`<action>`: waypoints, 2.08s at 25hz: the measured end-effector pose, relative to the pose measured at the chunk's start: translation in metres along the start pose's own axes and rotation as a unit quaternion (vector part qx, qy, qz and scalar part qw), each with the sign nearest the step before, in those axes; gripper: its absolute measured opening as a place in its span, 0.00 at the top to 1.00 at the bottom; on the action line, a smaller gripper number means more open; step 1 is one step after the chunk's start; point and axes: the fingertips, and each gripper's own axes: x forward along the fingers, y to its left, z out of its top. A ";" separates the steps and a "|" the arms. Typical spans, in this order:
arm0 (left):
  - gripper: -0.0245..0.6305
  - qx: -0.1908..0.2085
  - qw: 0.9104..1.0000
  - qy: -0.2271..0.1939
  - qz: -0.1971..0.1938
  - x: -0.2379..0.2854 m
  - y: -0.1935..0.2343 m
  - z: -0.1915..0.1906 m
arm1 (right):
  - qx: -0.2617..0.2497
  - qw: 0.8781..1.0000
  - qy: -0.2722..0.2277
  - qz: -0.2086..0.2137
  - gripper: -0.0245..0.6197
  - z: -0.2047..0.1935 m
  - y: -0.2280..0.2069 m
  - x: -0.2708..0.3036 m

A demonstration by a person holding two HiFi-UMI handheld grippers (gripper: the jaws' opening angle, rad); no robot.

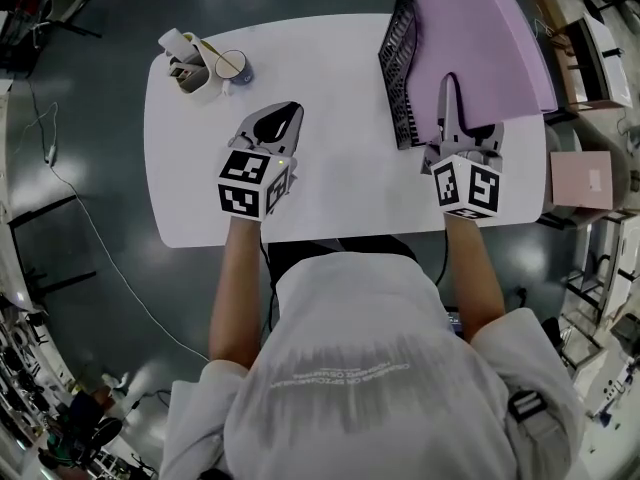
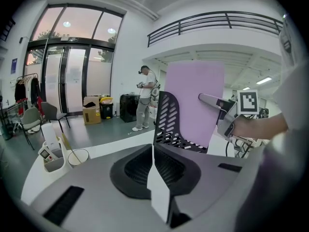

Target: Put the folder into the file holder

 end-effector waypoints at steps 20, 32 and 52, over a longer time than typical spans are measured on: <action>0.93 -0.018 1.000 0.020 0.008 -0.001 0.004 -0.026 | 0.001 1.000 0.019 0.000 0.64 -0.031 0.003 0.002; 0.93 -0.026 0.999 0.030 0.010 0.001 0.006 -0.035 | 0.004 0.995 0.098 -0.003 0.63 -0.071 -0.002 0.001; 0.93 -0.038 0.998 0.047 0.002 0.002 0.004 -0.052 | -0.040 0.973 0.225 0.031 0.57 -0.128 0.000 -0.010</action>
